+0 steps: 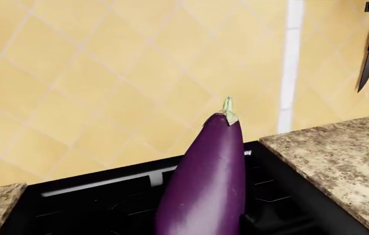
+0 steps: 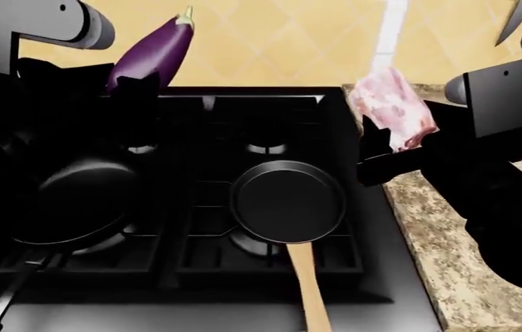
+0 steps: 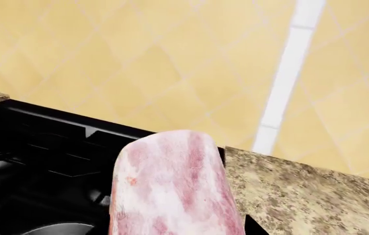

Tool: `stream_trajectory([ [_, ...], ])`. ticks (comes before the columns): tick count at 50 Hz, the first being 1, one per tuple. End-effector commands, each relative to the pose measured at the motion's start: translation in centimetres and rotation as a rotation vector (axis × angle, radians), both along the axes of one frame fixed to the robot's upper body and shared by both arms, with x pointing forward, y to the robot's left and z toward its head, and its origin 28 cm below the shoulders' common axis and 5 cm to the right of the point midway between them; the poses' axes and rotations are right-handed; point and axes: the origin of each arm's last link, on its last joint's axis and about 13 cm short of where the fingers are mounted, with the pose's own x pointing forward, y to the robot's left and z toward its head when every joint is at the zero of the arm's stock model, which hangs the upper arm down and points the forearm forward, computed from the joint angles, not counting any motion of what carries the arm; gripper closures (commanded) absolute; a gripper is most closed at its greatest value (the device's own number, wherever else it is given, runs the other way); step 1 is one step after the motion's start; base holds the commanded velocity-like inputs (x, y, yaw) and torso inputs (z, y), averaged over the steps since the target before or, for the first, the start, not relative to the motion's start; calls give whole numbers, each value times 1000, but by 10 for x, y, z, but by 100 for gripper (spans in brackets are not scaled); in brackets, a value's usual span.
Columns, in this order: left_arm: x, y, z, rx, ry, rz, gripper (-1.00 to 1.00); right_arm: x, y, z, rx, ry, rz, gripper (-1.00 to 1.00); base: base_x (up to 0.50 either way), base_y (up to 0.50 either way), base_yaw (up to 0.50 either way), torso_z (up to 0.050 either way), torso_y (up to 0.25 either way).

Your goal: Place both pans onto different burners. Then place the eggplant and the pork loin on different pans.

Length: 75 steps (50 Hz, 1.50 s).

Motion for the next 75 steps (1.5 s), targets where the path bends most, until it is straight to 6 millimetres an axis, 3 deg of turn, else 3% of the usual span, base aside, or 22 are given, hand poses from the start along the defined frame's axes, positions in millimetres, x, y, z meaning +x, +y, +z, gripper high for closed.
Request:
stream_trajectory([
  [1, 1, 2, -3, -13, 1, 10, 100, 2, -3, 9, -16, -64, -33, 100, 62, 500, 0, 0, 0],
  [15, 3, 5, -4, -21, 6, 24, 100, 6, -2, 11, 11, -55, -45, 100, 40, 321, 0, 1, 1],
  [23, 5, 8, -13, -30, 20, 38, 100, 22, 2, 12, -13, -20, -43, 100, 0, 0, 0, 0, 1],
  [29, 7, 11, -20, -36, 27, 48, 100, 39, 9, 3, -26, 31, -25, 100, 0, 0, 0, 2, 2],
  [37, 9, 13, -25, -43, 34, 56, 100, 46, 18, -19, -66, 107, 4, 100, 0, 0, 0, 0, 1],
  [62, 13, 16, -31, -58, 52, 66, 100, 22, 15, -40, -53, 155, 12, 100, 0, 0, 0, 1, 2],
  [75, 14, 17, -35, -61, 59, 71, 100, 18, 15, -54, -48, 188, 18, 100, 0, 0, 0, 0, 2],
])
